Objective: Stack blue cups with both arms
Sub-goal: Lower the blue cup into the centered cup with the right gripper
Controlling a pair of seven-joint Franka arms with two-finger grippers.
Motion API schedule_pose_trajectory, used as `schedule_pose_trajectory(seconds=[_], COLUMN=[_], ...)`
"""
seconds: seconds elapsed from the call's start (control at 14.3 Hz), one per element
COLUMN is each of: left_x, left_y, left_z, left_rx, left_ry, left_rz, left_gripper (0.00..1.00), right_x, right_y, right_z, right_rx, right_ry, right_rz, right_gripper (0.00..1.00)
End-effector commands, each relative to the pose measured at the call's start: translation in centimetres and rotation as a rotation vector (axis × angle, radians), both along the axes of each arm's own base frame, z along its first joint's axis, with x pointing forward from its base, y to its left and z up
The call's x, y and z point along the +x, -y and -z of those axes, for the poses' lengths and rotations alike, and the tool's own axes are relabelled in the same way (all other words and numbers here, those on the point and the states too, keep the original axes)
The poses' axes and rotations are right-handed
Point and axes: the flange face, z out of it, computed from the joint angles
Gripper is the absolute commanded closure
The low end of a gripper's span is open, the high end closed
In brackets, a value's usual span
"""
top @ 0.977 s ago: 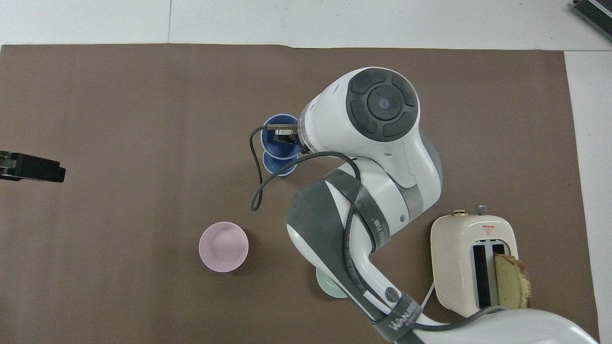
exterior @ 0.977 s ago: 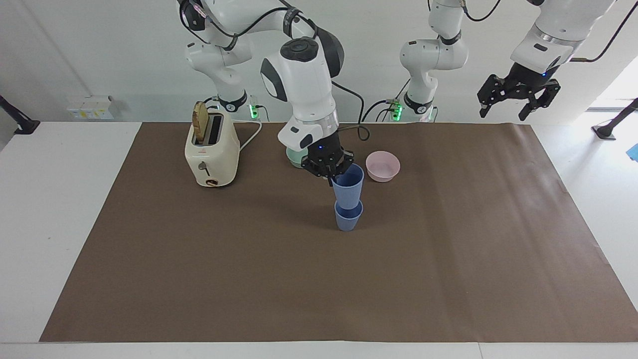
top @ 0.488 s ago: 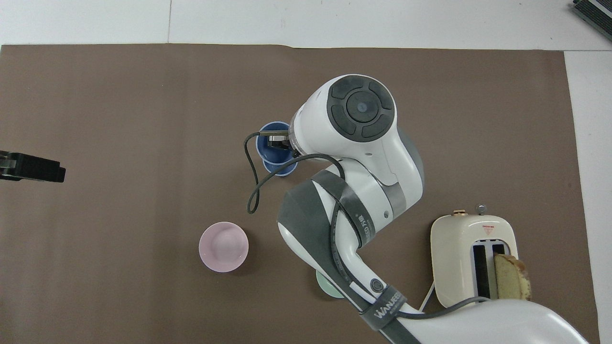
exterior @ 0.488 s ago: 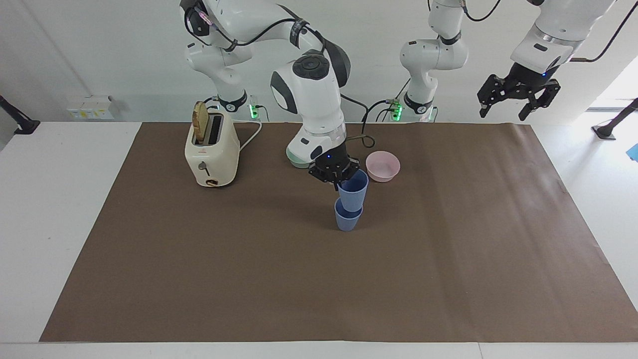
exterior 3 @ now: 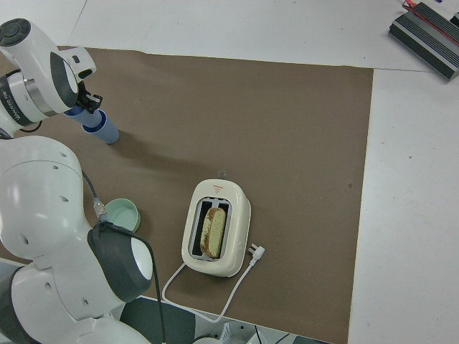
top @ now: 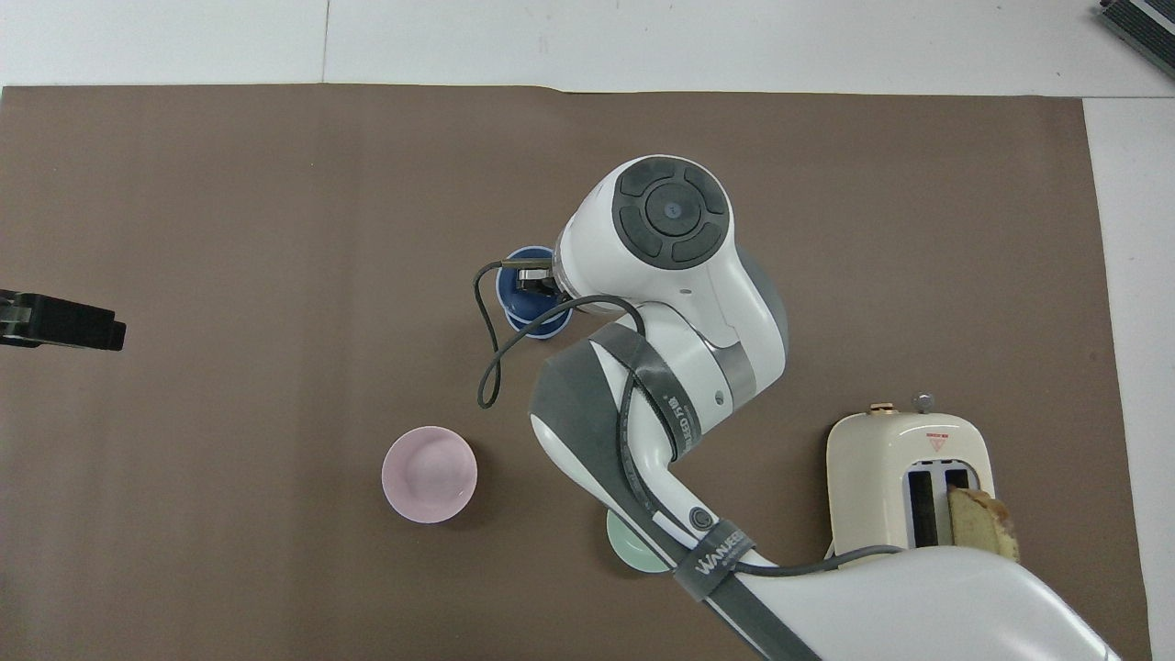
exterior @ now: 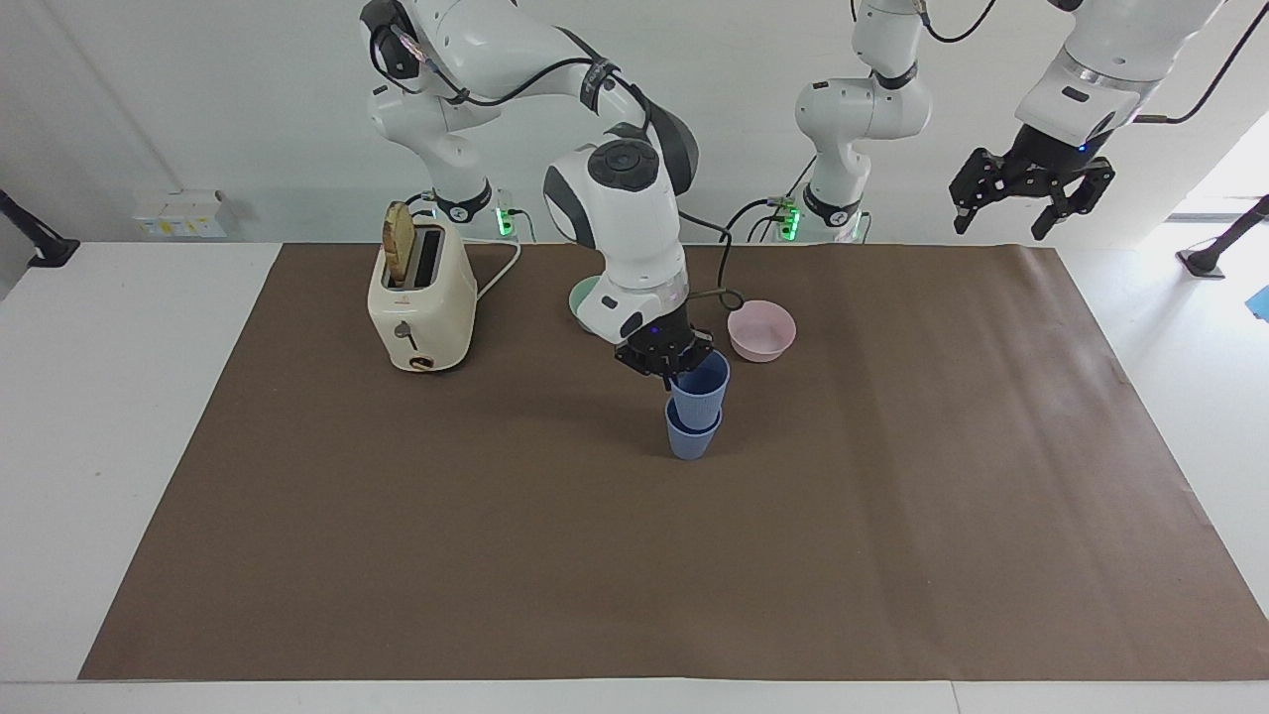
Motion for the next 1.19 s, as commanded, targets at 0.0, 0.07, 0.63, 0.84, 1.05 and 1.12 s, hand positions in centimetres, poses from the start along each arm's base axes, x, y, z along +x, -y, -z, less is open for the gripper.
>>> schedule_pose_trajectory(seconds=[0.0, 0.07, 0.63, 0.84, 1.05, 1.12], left_x=[-0.5, -0.5, -0.5, -0.5, -0.5, -0.5], left_y=[-0.4, -0.3, -0.3, -0.4, -0.3, -0.3], left_z=[-0.6, -0.6, -0.6, -0.6, -0.6, -0.6], left_rx=[0.011, 0.011, 0.011, 0.011, 0.011, 0.011], left_ry=[-0.003, -0.003, -0.003, -0.003, -0.003, -0.003], left_rz=[0.001, 0.003, 0.003, 0.001, 0.003, 0.003], left_gripper=[0.00, 0.00, 0.00, 0.00, 0.00, 0.00], right_x=[-0.3, -0.3, -0.2, 0.0, 0.4, 0.5], right_y=[0.0, 0.0, 0.3, 0.4, 0.2, 0.3], right_z=[0.5, 0.5, 2.5, 3.0, 4.1, 4.0], right_rx=[0.002, 0.002, -0.009, -0.011, -0.002, -0.001], right_ry=[0.004, 0.004, -0.011, -0.014, -0.007, -0.006], right_rz=[0.004, 0.004, 0.000, 0.001, 0.004, 0.006], right_gripper=[1.00, 1.00, 1.00, 1.00, 1.00, 1.00])
